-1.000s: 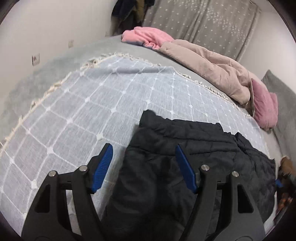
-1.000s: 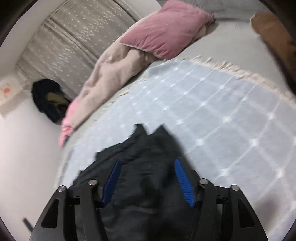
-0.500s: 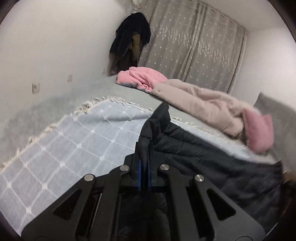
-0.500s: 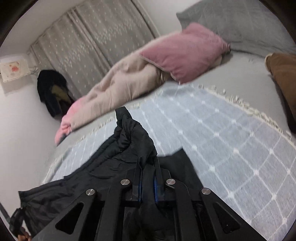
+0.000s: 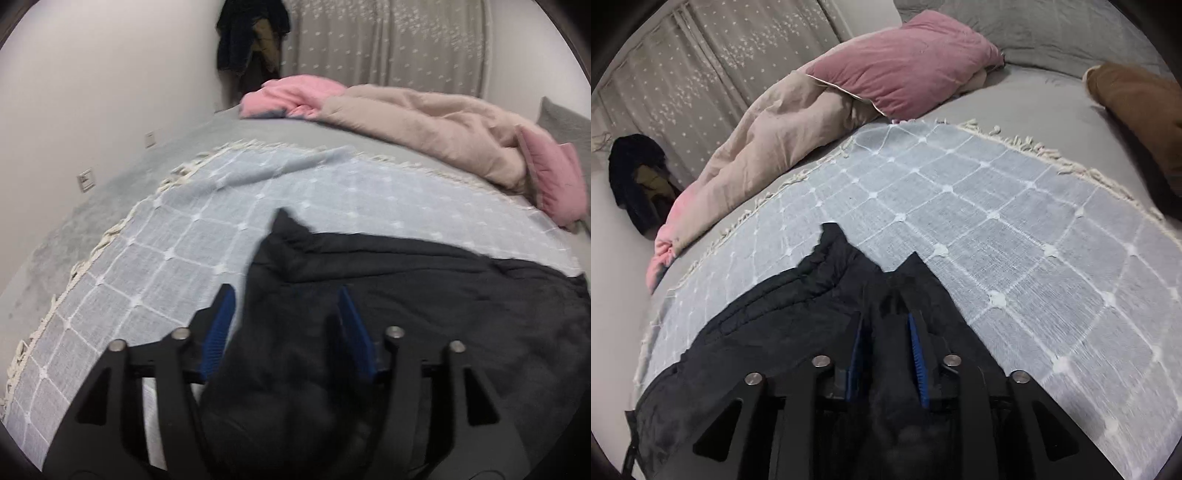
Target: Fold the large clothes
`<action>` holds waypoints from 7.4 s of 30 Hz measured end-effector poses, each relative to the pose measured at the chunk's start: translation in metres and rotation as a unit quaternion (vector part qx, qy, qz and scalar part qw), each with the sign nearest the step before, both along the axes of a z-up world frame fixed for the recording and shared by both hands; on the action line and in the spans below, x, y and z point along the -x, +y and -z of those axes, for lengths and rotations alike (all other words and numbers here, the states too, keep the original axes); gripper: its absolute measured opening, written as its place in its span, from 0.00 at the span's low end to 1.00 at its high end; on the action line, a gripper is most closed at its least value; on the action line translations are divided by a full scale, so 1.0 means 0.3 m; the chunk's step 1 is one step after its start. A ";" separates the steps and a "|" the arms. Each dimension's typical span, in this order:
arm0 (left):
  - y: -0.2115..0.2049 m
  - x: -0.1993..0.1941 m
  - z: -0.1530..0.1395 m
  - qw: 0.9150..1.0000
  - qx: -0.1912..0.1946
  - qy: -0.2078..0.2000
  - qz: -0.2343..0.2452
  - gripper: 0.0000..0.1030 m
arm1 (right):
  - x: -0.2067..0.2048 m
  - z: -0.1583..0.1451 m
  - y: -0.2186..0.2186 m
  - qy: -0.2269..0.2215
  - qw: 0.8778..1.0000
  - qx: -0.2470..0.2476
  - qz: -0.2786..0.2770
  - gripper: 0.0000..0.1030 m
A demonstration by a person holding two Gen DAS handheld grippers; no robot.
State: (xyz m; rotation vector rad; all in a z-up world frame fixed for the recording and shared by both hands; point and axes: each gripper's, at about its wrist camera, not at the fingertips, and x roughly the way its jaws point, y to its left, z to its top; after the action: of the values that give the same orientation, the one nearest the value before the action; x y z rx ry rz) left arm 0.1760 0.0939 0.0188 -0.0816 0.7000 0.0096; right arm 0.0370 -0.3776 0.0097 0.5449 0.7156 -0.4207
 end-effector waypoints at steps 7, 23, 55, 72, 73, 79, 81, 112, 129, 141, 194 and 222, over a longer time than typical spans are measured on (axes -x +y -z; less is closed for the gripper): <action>-0.195 0.130 -0.025 0.993 0.011 -0.016 0.118 0.88 | 0.056 -0.071 0.383 -0.021 0.980 0.098 -0.170 0.68; 0.180 0.093 0.154 0.986 0.091 0.143 -0.010 0.93 | 0.222 0.060 -0.050 0.096 0.991 0.098 -0.006 0.68; 0.220 0.340 0.278 0.893 0.381 0.225 0.088 0.91 | 0.365 0.204 -0.188 0.051 0.973 -0.205 -0.093 0.43; 0.246 0.213 0.271 0.908 0.393 0.124 -0.076 0.65 | 0.402 -0.012 -0.040 0.063 0.992 -0.017 -0.109 0.40; 0.235 0.209 0.271 0.912 0.385 0.123 -0.072 0.66 | 0.403 -0.038 -0.028 0.054 0.993 0.007 -0.100 0.43; 0.259 0.167 0.290 0.904 0.406 0.109 -0.081 0.58 | 0.353 -0.120 0.094 -0.003 0.992 0.040 -0.119 0.51; 0.295 0.167 0.324 0.884 0.447 0.102 -0.094 0.31 | 0.318 -0.120 0.151 -0.009 0.990 0.040 -0.135 0.51; 0.285 0.482 -0.243 0.904 0.372 -0.201 0.064 0.13 | 0.027 0.212 1.047 0.056 0.879 -0.034 -0.473 0.51; -0.456 0.365 -0.107 0.897 0.259 -0.001 0.358 0.19 | 0.048 0.058 0.346 -0.050 0.931 -0.218 -0.288 0.65; -0.569 0.558 -0.026 0.845 0.082 0.073 0.524 0.64 | 0.026 0.048 0.210 -0.096 0.925 -0.295 -0.220 0.66; -0.198 0.379 -0.070 0.959 0.108 0.061 0.256 0.79 | 0.080 0.138 0.352 0.055 0.966 -0.055 -0.246 0.86; -0.163 0.144 0.109 0.924 0.290 0.182 0.169 0.90 | 0.005 0.415 0.063 0.053 0.911 -0.332 -0.240 0.92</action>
State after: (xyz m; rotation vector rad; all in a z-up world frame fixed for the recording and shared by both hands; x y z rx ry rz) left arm 0.1326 0.0451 -0.0140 -0.5374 1.0665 -0.5297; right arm 0.0356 -0.3587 -0.1147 0.9570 1.0719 0.2786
